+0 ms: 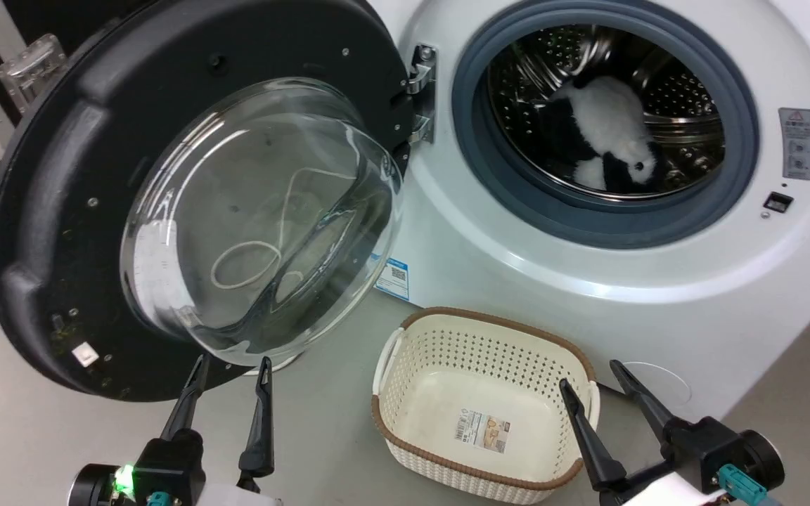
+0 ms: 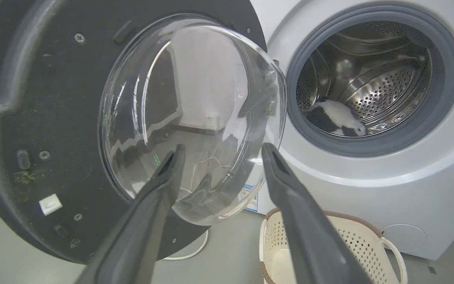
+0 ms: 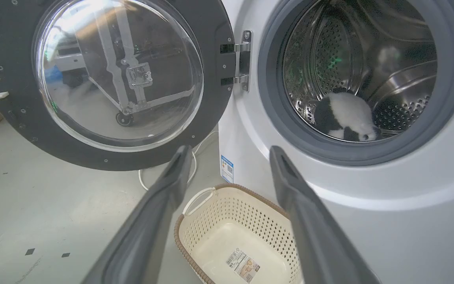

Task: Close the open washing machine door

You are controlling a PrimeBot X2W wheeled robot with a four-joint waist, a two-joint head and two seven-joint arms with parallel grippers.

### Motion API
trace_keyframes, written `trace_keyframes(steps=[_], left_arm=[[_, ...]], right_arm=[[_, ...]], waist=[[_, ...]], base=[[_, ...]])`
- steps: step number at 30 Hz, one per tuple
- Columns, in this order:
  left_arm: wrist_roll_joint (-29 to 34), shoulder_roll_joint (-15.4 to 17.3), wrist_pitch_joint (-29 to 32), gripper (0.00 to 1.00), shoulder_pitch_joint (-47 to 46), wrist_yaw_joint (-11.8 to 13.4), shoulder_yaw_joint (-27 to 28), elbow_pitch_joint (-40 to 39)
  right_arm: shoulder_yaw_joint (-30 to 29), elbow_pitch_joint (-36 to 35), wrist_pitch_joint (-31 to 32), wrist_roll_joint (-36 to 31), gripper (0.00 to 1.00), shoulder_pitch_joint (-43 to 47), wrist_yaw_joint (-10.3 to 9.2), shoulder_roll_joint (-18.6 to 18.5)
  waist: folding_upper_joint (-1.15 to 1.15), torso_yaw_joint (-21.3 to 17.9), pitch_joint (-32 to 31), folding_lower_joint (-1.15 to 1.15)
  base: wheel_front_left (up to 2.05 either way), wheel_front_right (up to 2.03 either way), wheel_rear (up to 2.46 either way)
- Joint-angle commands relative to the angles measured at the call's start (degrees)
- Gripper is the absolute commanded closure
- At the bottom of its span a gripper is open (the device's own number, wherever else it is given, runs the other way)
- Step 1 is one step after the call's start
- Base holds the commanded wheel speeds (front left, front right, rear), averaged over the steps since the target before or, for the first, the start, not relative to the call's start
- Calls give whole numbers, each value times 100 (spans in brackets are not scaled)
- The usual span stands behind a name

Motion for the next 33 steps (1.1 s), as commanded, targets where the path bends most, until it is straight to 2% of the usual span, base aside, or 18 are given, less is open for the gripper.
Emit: trace_keyframes(steps=[1, 2, 3, 4, 5, 9, 12, 14, 16, 20, 24, 29, 33], left_arm=[[-74, 8, -70, 0, 96, -41, -8, -32], [-135, 3, -82, 0, 93, -60, 2, -37], [-199, -3, -94, 32, 78, -79, 23, -54], [-231, -6, -106, 95, 53, -109, 35, -103], [-235, -2, -118, 100, 30, -147, 49, -160], [-368, 77, -189, 100, -277, -291, 386, -707], [-687, 94, -225, 100, -589, -383, 712, -911], [-882, 224, -249, 100, -864, -455, 967, -934], [-1199, 308, -273, 100, -1174, -499, 1273, -902], [-2265, 581, -215, 100, -1843, -547, 2103, -520], [-3195, 1158, 320, 100, -2613, -467, 2883, 76], [-4284, 1759, 1434, 100, -3446, -212, 3459, 1165], [-5142, 1904, 2482, 100, -3913, 124, 3723, 2020]], right_arm=[[41, 29, -70, 44, 0, 37, 3, -40], [51, 34, -82, 50, 0, 43, 3, -42], [60, 37, -94, 56, 0, 49, 4, -42], [69, 41, -106, 62, 0, 59, 4, -42], [78, 43, -118, 66, 0, 71, 4, -41], [51, -7, -189, 52, 0, 144, 4, -114], [20, -48, -225, 33, 0, 168, 4, -166], [21, -80, -249, 20, 0, 199, 4, -189], [-12, -112, -273, 13, 0, 239, 4, -189], [-45, -178, -321, 2, 0, 187, 4, -213], [-32, -212, -369, 18, 0, 106, 4, -276], [-19, -196, -429, 64, 0, 26, 5, -334], [-19, -190, -430, 83, 0, -57, 5, -373]], waist=[[0, 51, -6, 0], [0, 74, -7, 0], [0, 98, -8, 0], [0, 121, -9, 0], [0, 145, -9, 0], [0, 292, 145, 0], [0, 366, 268, 0], [0, 410, 323, 0], [0, 425, 388, 0], [0, 302, 631, 0], [0, 209, 848, 0], [0, 140, 1017, 0], [0, 40, 1103, 0]], base=[[0, 0, 0], [0, 0, 0], [0, 0, 0], [0, 0, 0], [0, 0, 0], [0, 0, 0], [0, 0, 0], [0, 0, 0], [0, 0, 0], [0, 0, 0], [0, 0, 0], [0, 0, 0], [0, 0, 0]])
